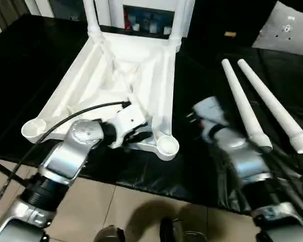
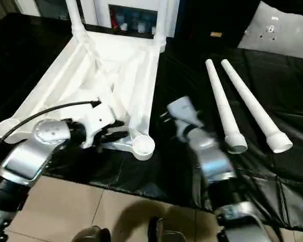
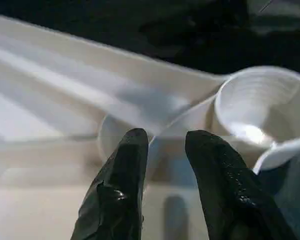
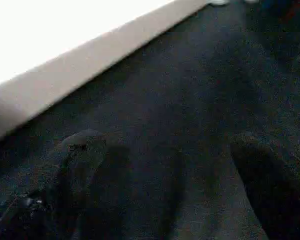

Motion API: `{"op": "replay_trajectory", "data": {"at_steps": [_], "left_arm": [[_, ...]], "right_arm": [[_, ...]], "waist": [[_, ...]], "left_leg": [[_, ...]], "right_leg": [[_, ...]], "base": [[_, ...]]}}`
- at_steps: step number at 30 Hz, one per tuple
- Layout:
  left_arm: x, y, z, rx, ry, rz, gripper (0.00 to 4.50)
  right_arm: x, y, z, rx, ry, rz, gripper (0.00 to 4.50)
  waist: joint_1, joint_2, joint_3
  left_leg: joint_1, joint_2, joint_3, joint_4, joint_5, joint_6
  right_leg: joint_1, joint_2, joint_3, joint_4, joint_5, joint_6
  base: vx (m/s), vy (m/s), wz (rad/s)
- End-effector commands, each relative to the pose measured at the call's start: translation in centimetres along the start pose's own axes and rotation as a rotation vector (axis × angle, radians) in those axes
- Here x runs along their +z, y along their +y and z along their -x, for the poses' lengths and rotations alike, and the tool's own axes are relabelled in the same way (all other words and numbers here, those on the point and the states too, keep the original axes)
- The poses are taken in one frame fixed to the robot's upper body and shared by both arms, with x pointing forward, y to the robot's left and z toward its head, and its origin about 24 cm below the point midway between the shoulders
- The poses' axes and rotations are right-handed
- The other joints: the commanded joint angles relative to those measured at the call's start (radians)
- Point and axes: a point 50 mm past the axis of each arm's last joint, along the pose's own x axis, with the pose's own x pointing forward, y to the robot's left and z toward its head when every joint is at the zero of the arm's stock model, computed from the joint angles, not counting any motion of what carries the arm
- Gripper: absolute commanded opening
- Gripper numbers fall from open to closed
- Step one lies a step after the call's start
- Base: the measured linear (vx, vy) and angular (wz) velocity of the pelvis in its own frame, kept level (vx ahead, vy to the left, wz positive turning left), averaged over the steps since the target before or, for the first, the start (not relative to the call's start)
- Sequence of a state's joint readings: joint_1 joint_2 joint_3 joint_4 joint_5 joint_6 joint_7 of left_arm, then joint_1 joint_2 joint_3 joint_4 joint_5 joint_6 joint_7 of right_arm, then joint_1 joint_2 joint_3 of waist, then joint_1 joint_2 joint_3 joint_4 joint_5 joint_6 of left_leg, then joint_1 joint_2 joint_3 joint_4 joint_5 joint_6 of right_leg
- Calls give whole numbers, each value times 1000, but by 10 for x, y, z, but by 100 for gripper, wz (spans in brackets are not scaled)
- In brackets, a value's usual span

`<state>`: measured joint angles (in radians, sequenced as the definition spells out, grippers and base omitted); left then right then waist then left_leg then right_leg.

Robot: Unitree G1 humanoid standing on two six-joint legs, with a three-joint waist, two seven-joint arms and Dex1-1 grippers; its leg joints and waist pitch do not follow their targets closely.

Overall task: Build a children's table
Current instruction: Rotate table base

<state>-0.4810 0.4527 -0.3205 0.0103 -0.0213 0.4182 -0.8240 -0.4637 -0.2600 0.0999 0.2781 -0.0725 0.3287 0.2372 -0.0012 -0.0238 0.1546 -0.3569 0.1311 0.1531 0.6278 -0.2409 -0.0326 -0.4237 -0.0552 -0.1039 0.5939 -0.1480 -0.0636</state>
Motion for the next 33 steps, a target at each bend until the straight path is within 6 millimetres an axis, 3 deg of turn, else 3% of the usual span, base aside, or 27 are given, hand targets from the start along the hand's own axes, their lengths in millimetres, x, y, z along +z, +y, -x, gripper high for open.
{"op": "replay_trajectory", "data": {"at_steps": [1,5,7,8,10,11,12,13,15,16,17,18,19,20,21,22,23,24,25,26,27,28,29,30,31,32,33], "left_arm": [[1,-2,5,-6,-34,42,161],[11,-10,20,11,-175,154,200],[17,-13,25,57,-255,214,212],[23,-17,27,112,-326,280,238],[27,-18,27,177,-370,312,243],[27,-18,27,183,-372,314,244],[26,-18,27,212,-373,333,260],[21,-15,27,342,-368,411,260],[11,-12,30,497,-325,446,286],[5,-12,31,558,-307,460,286],[-2,-12,34,653,-272,444,286],[-4,-13,34,678,-268,447,286],[-3,-14,34,697,-264,425,286],[-4,-16,34,713,-266,429,286],[-4,-17,33,719,-269,436,286],[-6,-18,33,750,-262,448,286],[-10,-19,33,795,-267,513,286],[-12,-20,34,809,-274,552,286],[-14,-20,35,832,-262,540,286],[-14,-20,36,833,-261,539,286],[-14,-22,37,838,-263,534,286],[-14,-24,38,845,-272,550,286],[-16,-27,41,854,-275,568,286],[-17,-29,42,868,-272,582,286],[-18,-30,43,880,-265,582,286],[-19,-31,45,901,-253,576,286],[-20,-31,45,905,-253,586,286]], "right_arm": [[6,-8,8,-23,-37,-25,450],[22,-12,27,-21,-172,-145,450],[23,-8,35,-46,-157,-162,450],[20,1,44,-27,-125,-196,450],[17,13,50,33,-102,-246,450],[17,14,50,37,-101,-251,450],[17,16,51,41,-104,-265,450],[14,23,58,44,-110,-320,450],[10,30,65,47,-104,-344,450],[7,31,67,30,-93,-357,450],[5,33,70,24,-105,-376,450],[4,34,72,17,-107,-391,450],[5,34,73,7,-113,-403,450],[7,33,74,5,-125,-403,450],[8,33,74,6,-131,-400,450],[10,30,73,-33,-135,-405,450],[14,25,73,-87,-167,-391,450],[16,23,73,-100,-191,-375,450],[13,23,72,-92,-144,-384,450],[12,23,72,-92,-140,-385,450],[9,23,72,-72,-108,-401,450],[6,23,73,-45,-92,-388,450],[3,25,75,-12,-74,-376,450],[0,25,77,8,-65,-365,450],[-1,25,77,10,-65,-359,450],[-1,24,78,7,-70,-344,450],[0,24,78,12,-78,-340,450]], "waist": [[6,8,-95],[8,12,-103],[9,11,-96],[11,19,-93],[13,16,-89],[11,27,-98],[15,21,-87],[16,31,-92],[25,8,-95],[38,3,-93],[50,-10,-94],[58,-10,-98],[55,-14,-95],[40,-3,-95],[24,6,-96],[-5,47,-97],[-21,98,-133],[-20,105,-154],[-10,105,-146],[-4,117,-141],[-5,111,-149],[3,73,-151],[10,37,-165],[21,15,-176],[38,13,-163],[34,1,-155],[35,11,-153]], "left_leg": [[-12,91,-32,-70,58,120],[-15,93,-30,-64,122,188],[-16,92,-28,-65,98,205],[-13,96,-26,-66,58,189],[-12,95,-26,-69,-10,160],[54,77,32,-52,-98,49],[46,76,39,-64,-117,8],[53,77,47,-62,-131,-7],[43,36,77,-22,-232,-11],[35,19,68,7,-266,6],[6,3,35,48,-219,37],[-29,-7,-16,78,-153,37],[-38,-18,-35,92,-140,30],[-27,-29,-65,74,-111,12],[-24,-32,-67,30,-85,-4],[27,34,-92,-43,-28,10],[57,250,-142,-103,78,13],[35,302,-152,-96,283,-41],[19,289,-135,-97,401,-36],[15,236,-64,-82,459,-4],[40,195,-43,-83,359,85],[21,144,-76,-76,285,176],[7,37,-17,-19,90,161],[-48,37,-15,-29,38,116],[-51,34,-10,-32,2,98],[-31,45,-5,-50,-79,65],[-35,53,-8,-67,-93,40]], "right_leg": [[84,-115,84,-50,-157,-210],[78,-110,81,-34,-35,-264],[74,-107,77,-46,-83,-265],[73,-107,76,-55,-146,-260],[76,-105,72,-73,-250,-232],[29,-28,103,-105,-365,-156],[24,5,109,-105,-375,-97],[17,21,116,-107,-390,-65],[17,28,173,-111,-494,7],[30,-3,243,-125,-678,23],[72,-56,324,-140,-826,28],[104,-84,380,-139,-878,13],[100,-72,396,-140,-877,10],[69,-16,375,-141,-830,9],[58,45,345,-136,-750,34],[-11,157,240,-113,-554,122],[-79,77,131,39,-397,128],[-80,21,78,173,-242,129],[-86,10,67,180,-210,114],[-79,6,35,175,-155,74],[-56,-8,26,145,-123,54],[-9,-25,44,106,-70,56],[33,-71,84,-8,1,49],[100,-143,113,-22,68,-7],[85,-136,109,-41,10,-11],[76,-114,108,-56,-171,-28],[83,-104,99,-56,-310,-27]], "base": [[0,0,0],[0,0,0],[0,0,0],[0,0,0],[0,0,0],[0,0,0],[-30,-7,-43],[-30,-7,-43],[-19,13,-48],[-13,18,-45],[0,50,-57],[-2,97,-72],[-2,97,-72],[-28,124,-74],[-51,125,-65],[-51,125,-65],[-70,121,-40],[-67,122,-37],[-67,122,-37],[-43,105,-50],[-47,11,-50],[-47,11,-50],[-48,-89,-29],[-114,-143,-9],[-114,-143,-9],[-123,-140,-4],[-69,-101,-1]]}}
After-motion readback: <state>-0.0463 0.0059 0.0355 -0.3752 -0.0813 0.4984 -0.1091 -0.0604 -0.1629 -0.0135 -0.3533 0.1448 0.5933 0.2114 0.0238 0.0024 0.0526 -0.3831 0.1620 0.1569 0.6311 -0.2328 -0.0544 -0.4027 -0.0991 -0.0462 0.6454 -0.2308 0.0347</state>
